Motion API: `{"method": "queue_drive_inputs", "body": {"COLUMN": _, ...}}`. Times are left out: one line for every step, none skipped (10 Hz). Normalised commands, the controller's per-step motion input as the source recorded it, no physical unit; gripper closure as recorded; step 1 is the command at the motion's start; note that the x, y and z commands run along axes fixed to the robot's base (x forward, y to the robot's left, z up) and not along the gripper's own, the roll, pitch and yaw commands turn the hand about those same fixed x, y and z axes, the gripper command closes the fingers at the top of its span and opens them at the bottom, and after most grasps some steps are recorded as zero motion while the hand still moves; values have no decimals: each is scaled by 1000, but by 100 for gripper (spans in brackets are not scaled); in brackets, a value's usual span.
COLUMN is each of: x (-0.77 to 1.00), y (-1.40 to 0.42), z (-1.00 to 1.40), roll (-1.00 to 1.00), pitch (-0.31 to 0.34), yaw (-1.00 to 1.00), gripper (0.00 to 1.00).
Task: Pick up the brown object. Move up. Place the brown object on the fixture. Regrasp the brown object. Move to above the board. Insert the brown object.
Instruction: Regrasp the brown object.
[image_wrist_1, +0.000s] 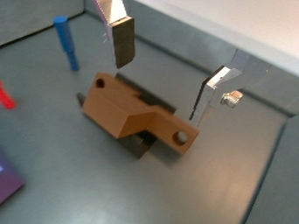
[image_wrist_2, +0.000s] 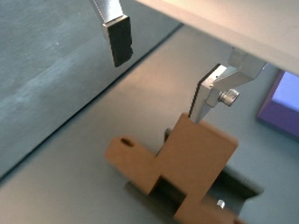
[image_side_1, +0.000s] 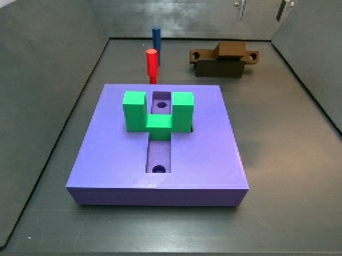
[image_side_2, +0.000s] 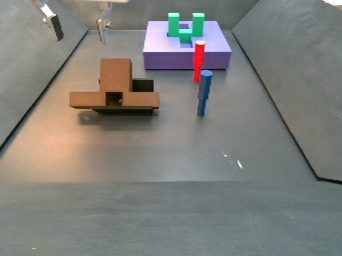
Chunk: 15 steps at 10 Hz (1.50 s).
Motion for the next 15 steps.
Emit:
{"method": "queue_drive_inputs", "body": {"x": 0, "y": -57, "z": 0, "roll": 1000, "pitch": 0, "yaw": -109, "gripper": 0}}
{"method": "queue_drive_inputs", "body": {"x": -140, "y": -43, "z": 40, "roll": 1000, "pitch": 69, "yaw": 0, "gripper": 0}}
{"method": "queue_drive_inputs", "body": {"x": -237, "y": -37, "z": 46, "roll": 1000, "pitch": 77, "yaw": 0, "gripper": 0}}
{"method": "queue_drive_inputs", "body": {"x": -337, "y": -46, "z": 0, "roll": 1000, "pitch": 40, "yaw": 31, "gripper": 0}}
{"method": "queue_drive_inputs", "body": {"x": -449, "y": -46, "z": 0, "roll": 1000, "pitch": 46, "yaw": 177, "gripper": 0}}
{"method": "queue_drive_inputs", "body": {"x": -491, "y": -9, "z": -77, "roll": 1000, "pitch": 0, "yaw": 351, "gripper": 0}}
{"method": "queue_drive_inputs", "body": {"x": -474, "y": -34, "z": -120, "roll": 917, "pitch": 0, "yaw": 434, "gripper": 0}}
{"method": "queue_drive_inputs", "body": {"x": -494, "y": -40, "z": -169, "roll": 660, "pitch": 0, "yaw": 489, "gripper": 0}}
{"method": "queue_drive_inputs", "body": {"x": -369, "y": -123, "z": -180, "roll": 349, "pitch": -51, "yaw": 557, "gripper": 0}}
{"method": "queue_drive_inputs", "body": {"x": -309, "y": -129, "z": -160, "roll": 114, "pitch": -100, "yaw": 554, "gripper": 0}}
{"method": "queue_drive_inputs", "body": {"x": 0, "y": -120, "z": -69, "roll": 177, "pitch": 0, "yaw": 314, "gripper": 0}}
{"method": "queue_drive_inputs", "body": {"x": 57, "y": -114, "z": -31, "roll": 31, "pitch": 0, "yaw": 43, "gripper": 0}}
{"method": "queue_drive_inputs", "body": {"x": 146, "y": -71, "z": -46, "roll": 0, "pitch": 0, "yaw": 0, "gripper": 0}}
{"method": "queue_drive_inputs", "body": {"x": 129, "y": 0, "z": -109, "roll": -126, "pitch": -100, "yaw": 0, "gripper": 0}}
{"method": "queue_drive_inputs", "body": {"x": 0, "y": 0, "z": -126, "roll": -320, "pitch": -331, "yaw": 0, "gripper": 0}}
